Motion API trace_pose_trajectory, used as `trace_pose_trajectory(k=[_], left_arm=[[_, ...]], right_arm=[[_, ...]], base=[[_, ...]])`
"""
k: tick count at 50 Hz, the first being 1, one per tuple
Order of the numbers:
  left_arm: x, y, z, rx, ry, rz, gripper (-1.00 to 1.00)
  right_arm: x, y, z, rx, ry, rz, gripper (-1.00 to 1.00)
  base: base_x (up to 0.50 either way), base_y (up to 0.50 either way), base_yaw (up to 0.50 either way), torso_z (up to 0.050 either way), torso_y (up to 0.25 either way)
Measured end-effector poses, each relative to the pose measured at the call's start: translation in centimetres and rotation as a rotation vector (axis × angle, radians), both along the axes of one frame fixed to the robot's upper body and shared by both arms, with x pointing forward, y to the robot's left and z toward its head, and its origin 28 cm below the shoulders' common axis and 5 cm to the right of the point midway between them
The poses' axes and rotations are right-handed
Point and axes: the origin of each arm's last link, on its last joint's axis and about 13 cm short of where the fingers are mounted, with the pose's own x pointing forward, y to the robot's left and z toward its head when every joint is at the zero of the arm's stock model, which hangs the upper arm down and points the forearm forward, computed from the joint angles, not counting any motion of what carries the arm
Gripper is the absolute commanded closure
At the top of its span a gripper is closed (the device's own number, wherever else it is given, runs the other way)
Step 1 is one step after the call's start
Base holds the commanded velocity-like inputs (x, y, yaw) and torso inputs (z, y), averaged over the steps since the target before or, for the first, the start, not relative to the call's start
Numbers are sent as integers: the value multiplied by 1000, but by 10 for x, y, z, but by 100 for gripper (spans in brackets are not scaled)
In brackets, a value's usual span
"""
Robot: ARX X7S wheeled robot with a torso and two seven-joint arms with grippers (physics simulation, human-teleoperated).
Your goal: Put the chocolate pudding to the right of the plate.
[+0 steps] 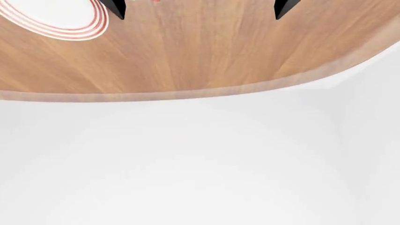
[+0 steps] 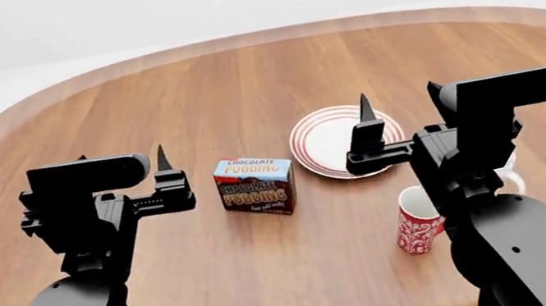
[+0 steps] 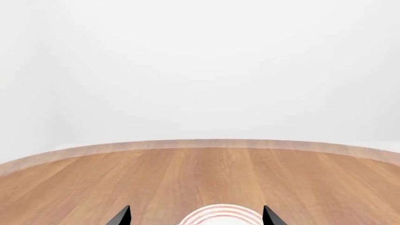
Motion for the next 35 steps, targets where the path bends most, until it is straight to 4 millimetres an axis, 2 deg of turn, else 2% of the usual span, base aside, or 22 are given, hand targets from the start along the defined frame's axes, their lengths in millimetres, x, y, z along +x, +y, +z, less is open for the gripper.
trace_pose_trajectory(k=[15, 35], left_arm=[[2, 3, 8, 9, -5, 4, -100], [4, 5, 9, 16, -7, 6, -100]], right_arm=[[-1, 0, 9, -8, 4, 14, -100], [0, 2, 6, -9, 28, 34, -100]], base=[[500, 22, 0, 0, 0], [500, 22, 0, 0, 1]])
